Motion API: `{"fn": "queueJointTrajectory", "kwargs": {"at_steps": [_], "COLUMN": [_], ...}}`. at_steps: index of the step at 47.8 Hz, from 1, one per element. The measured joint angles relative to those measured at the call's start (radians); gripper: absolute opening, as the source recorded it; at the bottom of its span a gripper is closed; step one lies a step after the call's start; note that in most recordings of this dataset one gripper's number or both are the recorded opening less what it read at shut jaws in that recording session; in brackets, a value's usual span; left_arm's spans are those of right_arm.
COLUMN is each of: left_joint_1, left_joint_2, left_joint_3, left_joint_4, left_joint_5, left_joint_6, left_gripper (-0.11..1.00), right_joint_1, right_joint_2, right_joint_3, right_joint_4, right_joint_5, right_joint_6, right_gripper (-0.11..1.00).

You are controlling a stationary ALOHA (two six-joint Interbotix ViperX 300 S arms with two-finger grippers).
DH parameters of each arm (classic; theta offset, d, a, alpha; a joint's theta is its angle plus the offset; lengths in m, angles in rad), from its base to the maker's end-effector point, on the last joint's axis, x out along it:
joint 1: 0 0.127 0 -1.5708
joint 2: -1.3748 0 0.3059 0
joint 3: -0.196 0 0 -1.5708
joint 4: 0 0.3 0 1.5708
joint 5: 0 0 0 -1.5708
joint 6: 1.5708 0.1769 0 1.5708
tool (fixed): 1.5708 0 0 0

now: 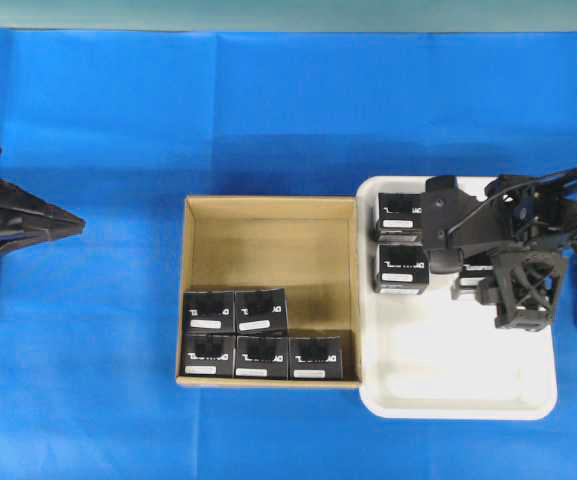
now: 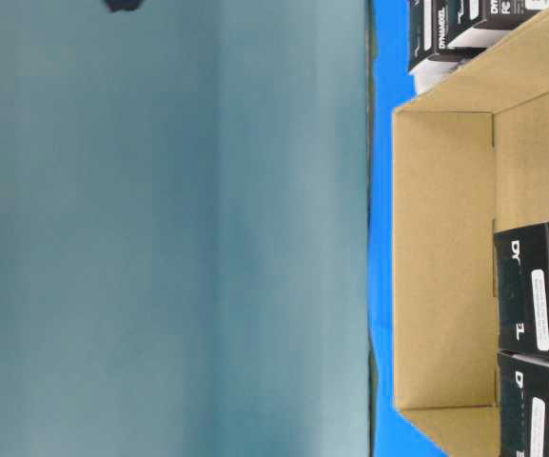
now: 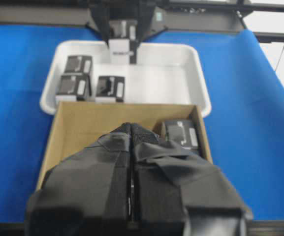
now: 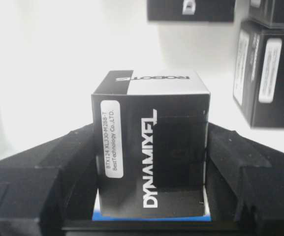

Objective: Pick the box from inside the cardboard box.
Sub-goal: 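Lift the box and carry it right into the white tray, then lower the box beside the tray boxes and open the right gripper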

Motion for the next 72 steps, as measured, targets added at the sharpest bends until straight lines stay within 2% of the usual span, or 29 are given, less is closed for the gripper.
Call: {"fn": "queueJointTrajectory", "kwargs": {"at_steps": [12,25,53,55,60,62,72], "left_joint_1": [-0.005,-0.006,-0.020,-0.020,-0.020,-0.020,-0.025], "left_joint_2": [0.000,0.000,0.002,0.002,0.003,0.003,0.005], "left_joint_3": [0.000,0.000,-0.002,-0.002,-0.002,-0.002,-0.002], "left_joint_4": [0.000,-0.002,0.000,-0.002,0.000,0.000,0.000], "left_joint_5": [-0.015,-0.017,-0.021,-0.021,-0.021,-0.021,-0.021], "left_joint_6": [0.002,0.000,0.000,0.000,0.000,0.000,0.000], "left_gripper": [-0.04,-0.04,-0.04,-0.04,-0.04,-0.04,-0.04], "right_joint_1": [0.000,0.000,-0.017,-0.017,-0.018,-0.017,-0.018], "right_joint_2": [0.057,0.110,0.138,0.140,0.140,0.140,0.140], "right_joint_3": [0.074,0.101,0.112,0.112,0.112,0.110,0.107], "right_joint_4": [-0.003,-0.026,-0.035,-0.035,-0.034,-0.034,-0.035], "right_joint_5": [-0.172,-0.267,-0.295,-0.296,-0.302,-0.305,-0.307], "right_joint_6": [-0.002,-0.002,0.003,0.005,0.011,0.018,0.069], "right_gripper": [0.63,0.63,0.62,0.68,0.92,0.97,0.97]}}
